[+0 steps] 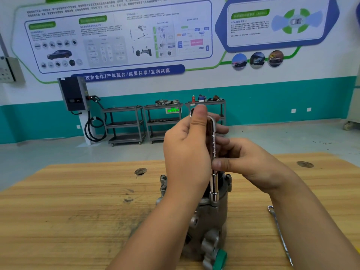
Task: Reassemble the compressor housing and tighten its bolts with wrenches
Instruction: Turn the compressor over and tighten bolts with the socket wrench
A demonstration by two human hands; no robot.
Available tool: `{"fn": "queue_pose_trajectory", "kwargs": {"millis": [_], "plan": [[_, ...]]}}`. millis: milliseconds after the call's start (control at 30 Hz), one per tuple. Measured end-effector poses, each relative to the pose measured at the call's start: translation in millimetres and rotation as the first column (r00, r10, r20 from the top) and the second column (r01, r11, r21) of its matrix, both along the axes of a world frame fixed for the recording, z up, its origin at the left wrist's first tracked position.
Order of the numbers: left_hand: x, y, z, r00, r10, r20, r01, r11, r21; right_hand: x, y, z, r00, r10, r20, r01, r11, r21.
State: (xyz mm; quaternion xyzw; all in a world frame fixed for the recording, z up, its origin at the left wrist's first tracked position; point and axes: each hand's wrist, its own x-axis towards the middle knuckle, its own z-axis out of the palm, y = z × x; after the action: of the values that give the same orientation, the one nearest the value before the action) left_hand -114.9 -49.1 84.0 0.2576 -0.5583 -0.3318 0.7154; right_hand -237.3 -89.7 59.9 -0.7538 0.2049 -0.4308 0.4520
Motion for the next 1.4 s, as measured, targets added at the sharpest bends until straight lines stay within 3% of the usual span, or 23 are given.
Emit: {"fn": "queue_pose_trajectory", "kwargs": {"millis": [267, 400, 667, 767, 933, 1133, 1400], "plan": [[18, -7, 4, 0.961, -0.226, -0.156, 0.248, 0.959, 0.137, 6, 2, 4, 0.986, -0.103, -0.134, 0.098, 0.994, -0.041], [32, -17, 7, 0.926, -0.297, -0.235, 0.344, 0.919, 0.195, 8, 11, 10, 0.974, -0.082, -0.212, 0.061, 0.993, -0.101], [67, -48, 21, 0.857, -0.467, -0.217, 0.515, 0.763, 0.391, 2, 11, 13, 0.956, -0.282, -0.083, 0.269, 0.953, -0.143], [73, -58, 25, 0.834, -0.520, -0.182, 0.542, 0.712, 0.446, 8, 12, 12, 0.941, -0.322, -0.100, 0.300, 0.935, -0.189], [68, -58, 26, 0.884, -0.449, -0.130, 0.460, 0.783, 0.419, 13, 12, 12, 0.908, -0.381, -0.172, 0.337, 0.911, -0.238], [73, -29, 58, 0.822, -0.429, -0.374, 0.508, 0.849, 0.145, 11, 10, 10, 0.883, -0.430, -0.185, 0.382, 0.891, -0.247], [28, -2, 9, 0.930, -0.197, -0.311, 0.248, 0.959, 0.134, 9, 10, 9, 0.872, -0.451, -0.193, 0.395, 0.879, -0.268]]}}
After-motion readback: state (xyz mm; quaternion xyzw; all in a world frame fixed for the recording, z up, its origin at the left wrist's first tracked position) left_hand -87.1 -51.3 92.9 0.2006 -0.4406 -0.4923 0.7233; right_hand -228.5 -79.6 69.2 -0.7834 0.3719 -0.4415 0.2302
